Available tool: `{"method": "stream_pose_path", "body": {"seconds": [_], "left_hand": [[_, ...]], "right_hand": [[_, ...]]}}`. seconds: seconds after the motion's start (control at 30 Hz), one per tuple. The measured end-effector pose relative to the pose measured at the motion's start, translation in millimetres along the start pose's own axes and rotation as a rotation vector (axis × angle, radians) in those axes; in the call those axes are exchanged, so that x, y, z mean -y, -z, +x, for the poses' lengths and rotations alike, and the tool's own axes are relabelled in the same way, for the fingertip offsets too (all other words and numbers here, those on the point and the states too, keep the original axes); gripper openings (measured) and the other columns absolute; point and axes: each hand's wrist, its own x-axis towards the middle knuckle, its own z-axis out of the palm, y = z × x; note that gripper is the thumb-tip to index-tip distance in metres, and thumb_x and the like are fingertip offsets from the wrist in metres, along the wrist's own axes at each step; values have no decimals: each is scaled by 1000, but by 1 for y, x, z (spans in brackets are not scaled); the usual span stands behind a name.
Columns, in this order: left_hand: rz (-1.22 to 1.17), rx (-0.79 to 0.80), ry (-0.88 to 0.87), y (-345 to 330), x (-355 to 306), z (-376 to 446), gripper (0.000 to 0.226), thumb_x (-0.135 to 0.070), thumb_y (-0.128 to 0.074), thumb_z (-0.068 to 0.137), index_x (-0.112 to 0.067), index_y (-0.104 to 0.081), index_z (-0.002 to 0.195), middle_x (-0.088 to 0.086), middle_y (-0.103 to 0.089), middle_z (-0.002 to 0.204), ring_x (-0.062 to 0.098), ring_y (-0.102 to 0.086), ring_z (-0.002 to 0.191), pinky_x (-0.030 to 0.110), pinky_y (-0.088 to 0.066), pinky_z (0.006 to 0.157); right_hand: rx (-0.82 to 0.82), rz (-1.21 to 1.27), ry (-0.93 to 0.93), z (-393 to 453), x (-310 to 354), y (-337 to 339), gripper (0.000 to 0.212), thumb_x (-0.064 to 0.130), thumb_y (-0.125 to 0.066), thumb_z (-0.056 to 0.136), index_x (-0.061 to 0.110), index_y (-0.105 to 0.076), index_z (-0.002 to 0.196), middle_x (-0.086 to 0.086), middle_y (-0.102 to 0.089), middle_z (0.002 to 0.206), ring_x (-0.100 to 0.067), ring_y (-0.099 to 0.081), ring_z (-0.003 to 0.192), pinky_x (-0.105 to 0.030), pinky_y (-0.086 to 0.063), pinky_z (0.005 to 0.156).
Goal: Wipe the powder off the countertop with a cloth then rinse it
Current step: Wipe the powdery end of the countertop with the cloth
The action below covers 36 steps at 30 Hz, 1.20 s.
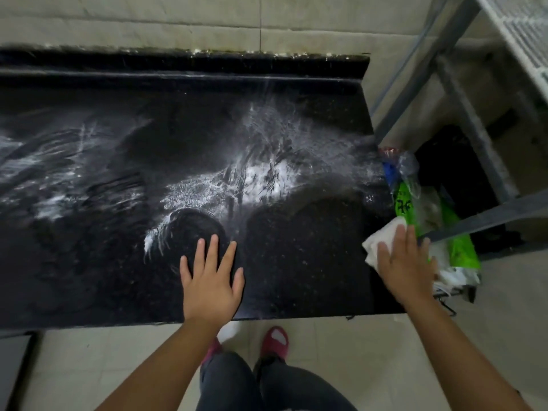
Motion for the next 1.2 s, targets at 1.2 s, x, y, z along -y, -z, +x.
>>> {"method": "stream_pose_path", "body": {"seconds": [1.2], "left_hand": [[-260,28,106,15,0,-1,63,-45,-13,86,-26,-24,144,0,-15,154,18,-1,143,42,3,113]], "right_hand": [[-27,-172,758,-53,80,-51,60,46,-20,93,11,-44,134,-12,-46,140,-33,-33,132,-42,-19,105]]}}
